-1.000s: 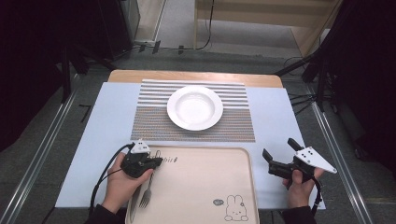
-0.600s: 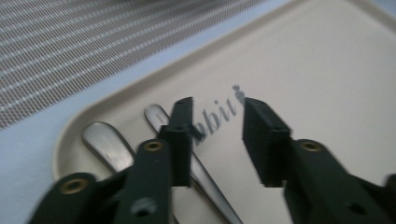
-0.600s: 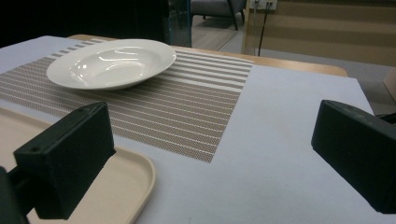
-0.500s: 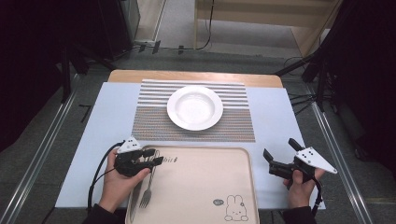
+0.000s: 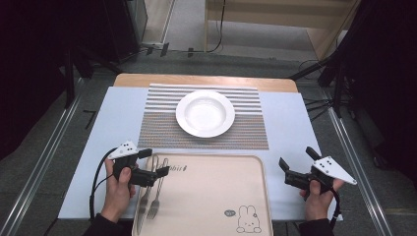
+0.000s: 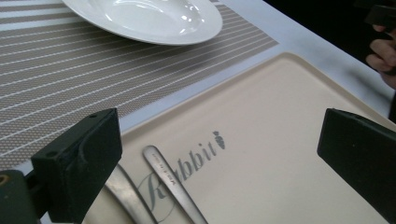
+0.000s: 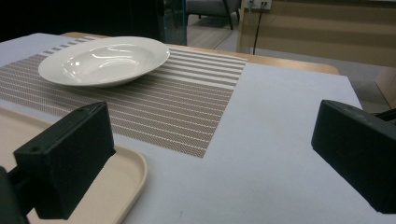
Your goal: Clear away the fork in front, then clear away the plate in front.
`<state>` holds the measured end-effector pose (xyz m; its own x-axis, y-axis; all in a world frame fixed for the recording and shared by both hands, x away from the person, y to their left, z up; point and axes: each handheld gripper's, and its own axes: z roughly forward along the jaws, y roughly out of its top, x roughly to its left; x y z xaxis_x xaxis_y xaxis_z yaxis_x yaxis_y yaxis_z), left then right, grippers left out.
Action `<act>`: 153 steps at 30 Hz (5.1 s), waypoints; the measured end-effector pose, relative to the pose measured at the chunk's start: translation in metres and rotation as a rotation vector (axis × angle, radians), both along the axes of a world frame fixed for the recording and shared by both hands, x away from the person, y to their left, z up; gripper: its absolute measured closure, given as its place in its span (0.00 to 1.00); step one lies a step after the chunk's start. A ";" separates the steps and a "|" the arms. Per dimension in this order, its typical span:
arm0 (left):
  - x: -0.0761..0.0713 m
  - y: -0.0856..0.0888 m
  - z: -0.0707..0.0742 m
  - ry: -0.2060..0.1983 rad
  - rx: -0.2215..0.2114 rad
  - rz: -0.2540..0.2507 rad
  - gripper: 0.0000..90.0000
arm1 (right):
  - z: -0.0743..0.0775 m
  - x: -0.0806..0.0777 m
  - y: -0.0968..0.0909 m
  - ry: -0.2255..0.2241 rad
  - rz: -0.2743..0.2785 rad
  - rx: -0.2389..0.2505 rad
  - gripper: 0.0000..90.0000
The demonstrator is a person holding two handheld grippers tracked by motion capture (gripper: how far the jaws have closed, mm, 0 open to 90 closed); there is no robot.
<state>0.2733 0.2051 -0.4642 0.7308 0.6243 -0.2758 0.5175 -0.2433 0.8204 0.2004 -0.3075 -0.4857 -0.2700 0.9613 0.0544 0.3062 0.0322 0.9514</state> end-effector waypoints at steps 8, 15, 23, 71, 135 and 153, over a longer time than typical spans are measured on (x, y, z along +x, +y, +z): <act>0.004 0.000 0.005 -0.049 0.015 0.026 0.00 | 0.000 0.000 -0.001 -0.006 -0.006 0.000 0.00; 0.011 0.003 0.010 -0.043 0.010 0.028 0.00 | -0.001 0.001 0.001 -0.002 0.005 -0.004 0.00; 0.023 -0.005 0.018 -0.032 0.005 0.021 0.00 | 0.001 0.002 0.002 -0.014 0.020 0.007 0.00; 0.107 -0.036 0.036 -0.013 0.018 0.026 0.00 | 0.001 -0.008 0.000 -0.017 0.044 0.024 0.00; 0.195 -0.087 -0.032 0.192 0.112 0.144 0.15 | -0.001 -0.005 -0.003 -0.012 0.057 0.051 0.00; 0.201 -0.094 -0.037 0.242 0.103 0.223 0.29 | -0.002 -0.004 -0.004 -0.003 0.061 0.055 0.00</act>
